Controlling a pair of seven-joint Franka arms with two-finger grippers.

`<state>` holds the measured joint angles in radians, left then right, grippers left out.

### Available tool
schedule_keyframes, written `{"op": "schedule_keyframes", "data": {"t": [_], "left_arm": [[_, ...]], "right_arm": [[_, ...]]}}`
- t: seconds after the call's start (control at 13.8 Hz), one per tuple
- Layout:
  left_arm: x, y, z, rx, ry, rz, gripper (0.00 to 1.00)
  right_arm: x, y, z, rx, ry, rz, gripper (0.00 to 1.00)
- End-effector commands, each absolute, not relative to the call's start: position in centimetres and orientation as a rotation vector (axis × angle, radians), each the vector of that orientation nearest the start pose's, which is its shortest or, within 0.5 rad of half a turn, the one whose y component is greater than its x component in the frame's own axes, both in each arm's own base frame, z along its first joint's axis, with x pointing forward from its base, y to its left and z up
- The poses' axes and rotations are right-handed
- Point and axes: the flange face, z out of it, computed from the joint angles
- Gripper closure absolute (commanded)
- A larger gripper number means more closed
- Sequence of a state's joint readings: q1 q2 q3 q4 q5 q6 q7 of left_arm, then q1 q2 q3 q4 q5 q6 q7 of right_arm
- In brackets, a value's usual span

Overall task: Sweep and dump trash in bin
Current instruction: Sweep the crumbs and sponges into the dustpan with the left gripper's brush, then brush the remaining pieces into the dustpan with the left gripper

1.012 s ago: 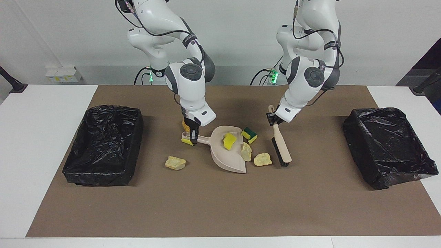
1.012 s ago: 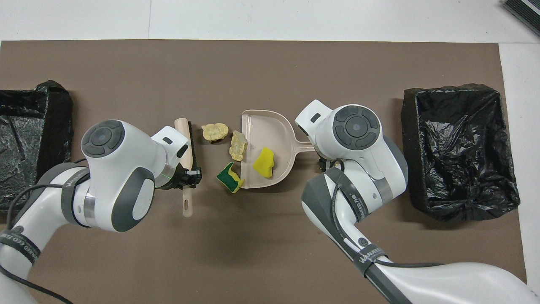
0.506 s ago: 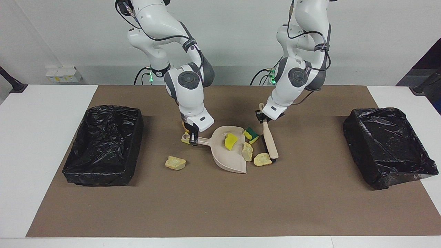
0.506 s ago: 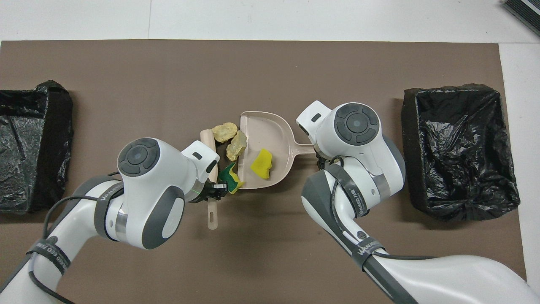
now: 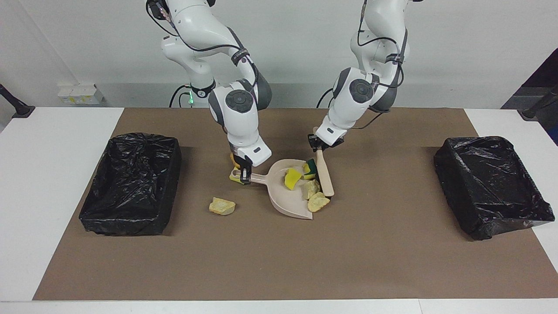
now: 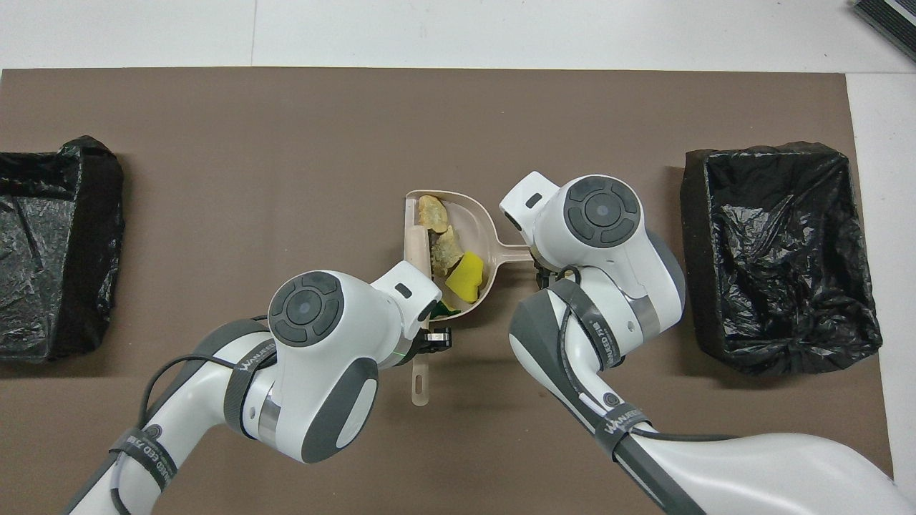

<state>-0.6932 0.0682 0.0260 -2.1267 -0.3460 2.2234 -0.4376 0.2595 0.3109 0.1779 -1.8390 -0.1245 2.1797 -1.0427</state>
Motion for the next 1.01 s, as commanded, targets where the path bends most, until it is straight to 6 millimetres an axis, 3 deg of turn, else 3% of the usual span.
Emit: {"op": "schedule_keyframes", "data": {"t": [0.0, 0.14, 0.43, 0.51, 0.72, 0.79, 0.94], "left_arm": [[43.6, -34.2, 39.3, -3.382, 0.006, 0.218, 1.0], [45.3, -32.7, 41.1, -3.387, -0.032, 0.189, 1.0], [47.5, -32.9, 46.1, -3.434, -0.112, 0.057, 1.0], [48.1, -32.1, 46.8, -3.422, -0.118, 0.051, 1.0], [48.3, -31.1, 46.0, -3.405, -0.151, 0.086, 1.0], [48.3, -30.9, 45.0, -3.391, -0.163, 0.112, 1.0], [48.5, -27.9, 41.7, -3.316, -0.207, 0.168, 1.0]], "right_arm": [[57.8, 26.1, 36.6, -2.3, -2.207, -0.052, 1.0], [57.7, 26.4, 36.7, -2.3, -2.208, -0.065, 1.0], [57.7, 26.5, 36.7, -2.297, -2.214, -0.069, 1.0], [57.7, 26.5, 36.7, -2.293, -2.216, -0.069, 1.0], [57.7, 26.5, 36.7, -2.295, -2.216, -0.069, 1.0], [57.7, 26.5, 36.7, -2.297, -2.212, -0.07, 1.0], [57.7, 26.5, 36.6, -2.298, -2.21, -0.072, 1.0]]}}
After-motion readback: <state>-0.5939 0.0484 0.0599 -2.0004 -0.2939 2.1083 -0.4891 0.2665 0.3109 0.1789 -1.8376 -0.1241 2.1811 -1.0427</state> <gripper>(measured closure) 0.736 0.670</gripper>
